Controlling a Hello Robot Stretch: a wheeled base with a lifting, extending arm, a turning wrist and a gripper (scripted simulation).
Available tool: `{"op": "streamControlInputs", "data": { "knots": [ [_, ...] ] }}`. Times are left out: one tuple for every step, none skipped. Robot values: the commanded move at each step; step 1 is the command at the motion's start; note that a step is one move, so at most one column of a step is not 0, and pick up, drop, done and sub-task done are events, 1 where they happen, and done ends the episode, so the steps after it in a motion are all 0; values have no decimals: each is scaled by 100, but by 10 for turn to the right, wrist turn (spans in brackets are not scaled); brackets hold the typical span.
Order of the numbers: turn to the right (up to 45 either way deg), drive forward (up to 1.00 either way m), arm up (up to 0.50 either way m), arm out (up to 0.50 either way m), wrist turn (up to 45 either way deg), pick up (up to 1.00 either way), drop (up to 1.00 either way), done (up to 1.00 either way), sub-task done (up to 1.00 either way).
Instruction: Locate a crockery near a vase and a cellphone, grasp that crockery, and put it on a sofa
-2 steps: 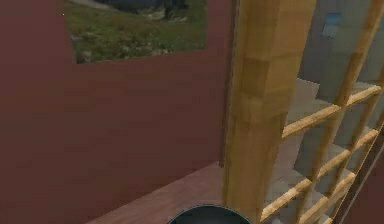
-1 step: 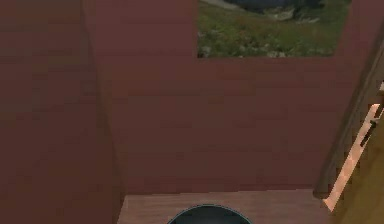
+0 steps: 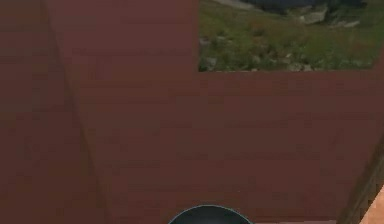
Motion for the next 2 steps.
{"op": "streamControlInputs", "data": {
  "knots": [
    [120, 0, 0, 0, 0, 0, 0, 0, 0],
    [0, 45, 0, 0, 0, 0, 0, 0, 0]
  ]
}}
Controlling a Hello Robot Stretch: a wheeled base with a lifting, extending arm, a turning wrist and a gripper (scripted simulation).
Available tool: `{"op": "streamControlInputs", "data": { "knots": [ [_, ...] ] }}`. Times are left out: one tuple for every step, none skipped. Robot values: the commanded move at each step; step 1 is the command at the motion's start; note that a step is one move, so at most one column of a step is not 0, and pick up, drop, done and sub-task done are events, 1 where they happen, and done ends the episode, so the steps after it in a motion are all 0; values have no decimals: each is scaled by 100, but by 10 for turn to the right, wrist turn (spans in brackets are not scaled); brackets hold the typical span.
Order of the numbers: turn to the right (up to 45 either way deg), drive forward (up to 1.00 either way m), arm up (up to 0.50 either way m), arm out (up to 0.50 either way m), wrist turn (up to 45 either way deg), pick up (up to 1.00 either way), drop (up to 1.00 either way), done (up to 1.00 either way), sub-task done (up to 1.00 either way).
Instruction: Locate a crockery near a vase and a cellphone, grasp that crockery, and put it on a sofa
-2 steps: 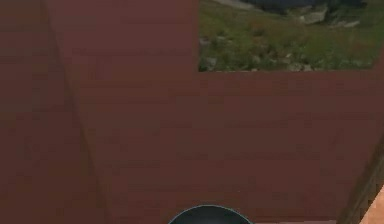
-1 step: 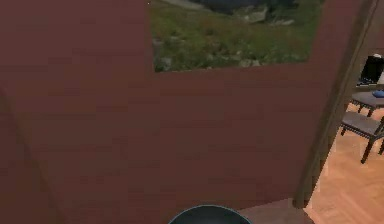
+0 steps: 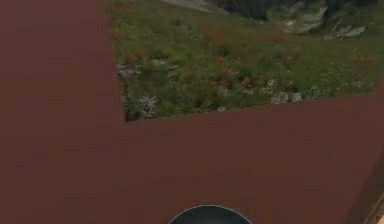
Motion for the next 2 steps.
{"op": "streamControlInputs", "data": {
  "knots": [
    [450, 0, 0, 0, 0, 0, 0, 0, 0],
    [270, 0, 0, 0, 0, 0, 0, 0, 0]
  ]
}}
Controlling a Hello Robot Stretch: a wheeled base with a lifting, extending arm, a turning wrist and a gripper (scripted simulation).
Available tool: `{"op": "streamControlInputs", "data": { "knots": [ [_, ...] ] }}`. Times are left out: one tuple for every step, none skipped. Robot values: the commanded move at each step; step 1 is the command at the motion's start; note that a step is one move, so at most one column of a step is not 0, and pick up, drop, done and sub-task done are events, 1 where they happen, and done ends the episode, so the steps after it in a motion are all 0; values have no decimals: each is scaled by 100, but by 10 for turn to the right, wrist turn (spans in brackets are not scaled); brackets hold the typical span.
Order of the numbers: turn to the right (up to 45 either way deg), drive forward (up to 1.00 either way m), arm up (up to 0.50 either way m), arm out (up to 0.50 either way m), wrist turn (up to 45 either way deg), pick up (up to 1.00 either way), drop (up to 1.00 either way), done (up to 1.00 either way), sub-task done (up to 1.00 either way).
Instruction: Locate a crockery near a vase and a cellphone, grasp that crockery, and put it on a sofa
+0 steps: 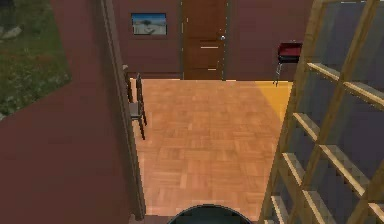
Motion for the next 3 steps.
{"op": "streamControlInputs", "data": {
  "knots": [
    [0, 100, 0, 0, 0, 0, 0, 0, 0],
    [30, 0, 0, 0, 0, 0, 0, 0, 0],
    [0, 25, 0, 0, 0, 0, 0, 0, 0]
  ]
}}
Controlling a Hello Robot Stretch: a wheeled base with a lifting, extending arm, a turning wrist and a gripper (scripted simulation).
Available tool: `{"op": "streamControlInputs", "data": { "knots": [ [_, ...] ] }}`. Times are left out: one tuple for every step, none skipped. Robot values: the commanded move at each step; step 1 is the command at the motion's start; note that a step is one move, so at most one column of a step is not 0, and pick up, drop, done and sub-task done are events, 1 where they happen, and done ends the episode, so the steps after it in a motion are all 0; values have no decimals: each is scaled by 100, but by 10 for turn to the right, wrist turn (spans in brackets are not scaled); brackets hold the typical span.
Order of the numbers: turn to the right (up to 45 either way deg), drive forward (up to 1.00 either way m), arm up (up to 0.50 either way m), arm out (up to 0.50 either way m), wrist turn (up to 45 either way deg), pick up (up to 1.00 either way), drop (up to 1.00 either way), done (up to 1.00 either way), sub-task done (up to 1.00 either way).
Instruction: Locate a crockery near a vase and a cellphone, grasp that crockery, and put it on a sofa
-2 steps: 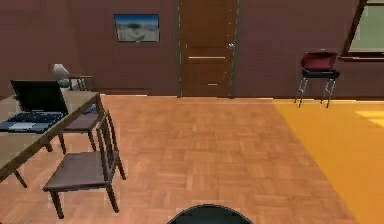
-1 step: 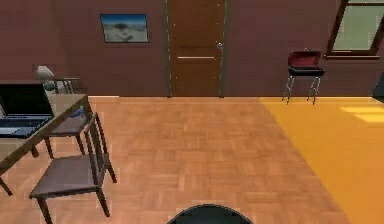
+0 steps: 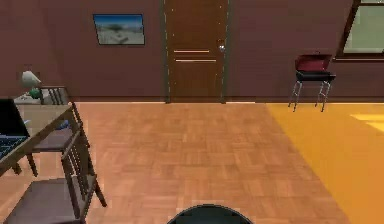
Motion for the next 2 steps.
{"op": "streamControlInputs", "data": {
  "knots": [
    [-390, 0, 0, 0, 0, 0, 0, 0, 0],
    [0, 35, 0, 0, 0, 0, 0, 0, 0]
  ]
}}
